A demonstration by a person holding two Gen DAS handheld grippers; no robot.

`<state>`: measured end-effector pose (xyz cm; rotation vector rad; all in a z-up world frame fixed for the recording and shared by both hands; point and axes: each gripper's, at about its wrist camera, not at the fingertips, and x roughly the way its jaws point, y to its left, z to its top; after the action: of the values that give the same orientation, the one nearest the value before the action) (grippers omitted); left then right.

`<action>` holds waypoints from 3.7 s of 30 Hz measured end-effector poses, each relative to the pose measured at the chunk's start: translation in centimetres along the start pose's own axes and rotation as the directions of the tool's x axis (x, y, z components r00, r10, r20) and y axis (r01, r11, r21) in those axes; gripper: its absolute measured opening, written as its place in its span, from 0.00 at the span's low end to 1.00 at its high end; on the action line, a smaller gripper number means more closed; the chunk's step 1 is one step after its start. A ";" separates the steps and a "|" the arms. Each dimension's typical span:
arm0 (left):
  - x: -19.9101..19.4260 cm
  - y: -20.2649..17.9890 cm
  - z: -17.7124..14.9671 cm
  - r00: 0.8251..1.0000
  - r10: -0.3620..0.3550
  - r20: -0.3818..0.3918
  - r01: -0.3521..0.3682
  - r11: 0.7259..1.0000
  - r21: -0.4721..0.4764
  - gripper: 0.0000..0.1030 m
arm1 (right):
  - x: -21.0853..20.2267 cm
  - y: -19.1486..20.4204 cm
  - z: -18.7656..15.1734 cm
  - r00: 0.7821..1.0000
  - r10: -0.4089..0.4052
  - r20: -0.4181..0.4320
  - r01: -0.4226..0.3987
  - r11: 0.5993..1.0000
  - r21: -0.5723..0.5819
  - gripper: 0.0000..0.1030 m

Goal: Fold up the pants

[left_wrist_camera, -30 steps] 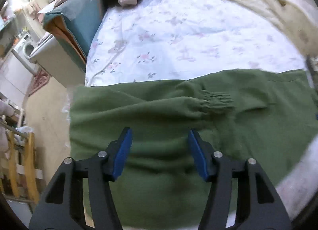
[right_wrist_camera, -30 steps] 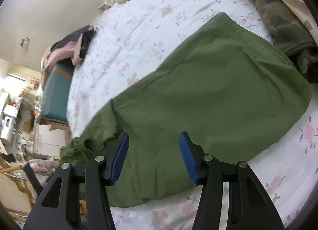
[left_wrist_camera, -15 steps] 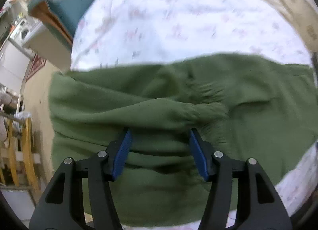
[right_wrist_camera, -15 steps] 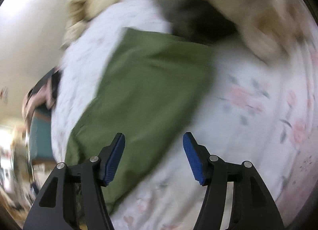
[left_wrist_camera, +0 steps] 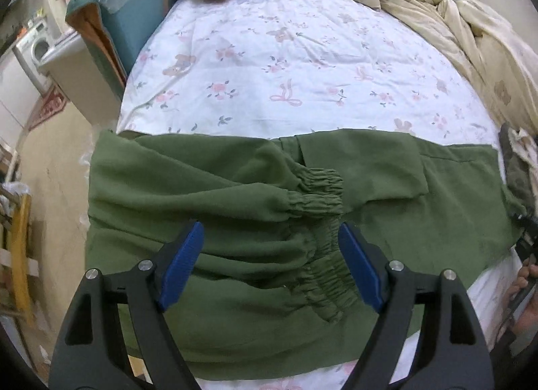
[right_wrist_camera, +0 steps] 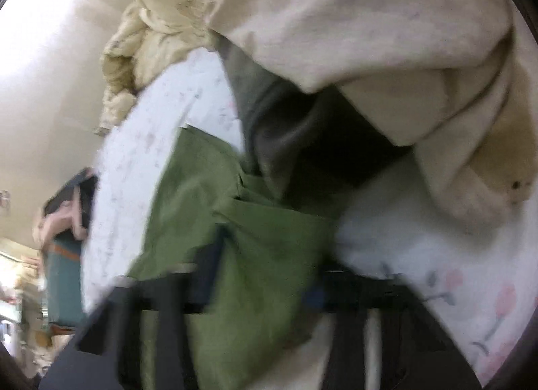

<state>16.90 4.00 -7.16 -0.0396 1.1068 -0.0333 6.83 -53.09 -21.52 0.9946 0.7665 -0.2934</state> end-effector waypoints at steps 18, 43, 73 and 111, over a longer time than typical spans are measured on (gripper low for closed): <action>-2.2 6.3 0.1 0.999 -0.002 0.039 0.009 0.985 -0.171 0.77 | 2.1 25.8 -28.9 0.899 -0.032 -0.436 -0.412 0.270 -0.870 0.15; 1.2 3.0 -0.8 0.999 0.029 -0.028 -0.030 0.997 -0.064 0.77 | 7.8 12.2 -14.2 0.822 0.118 -0.558 -0.307 0.916 -0.258 0.61; -2.3 7.7 0.9 0.995 0.096 0.039 -0.085 0.972 -0.217 0.77 | -3.5 22.2 -13.2 0.898 0.112 -0.426 -0.398 0.622 -0.674 0.03; 6.1 16.2 1.4 0.954 -0.108 -0.278 0.033 0.965 -0.261 0.78 | 8.1 21.0 -26.4 0.604 0.149 -0.783 -0.535 0.804 -0.260 0.81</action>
<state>21.00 19.94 -12.78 -0.3138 1.3994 0.0401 12.36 -18.88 -22.00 0.7417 1.2710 0.6987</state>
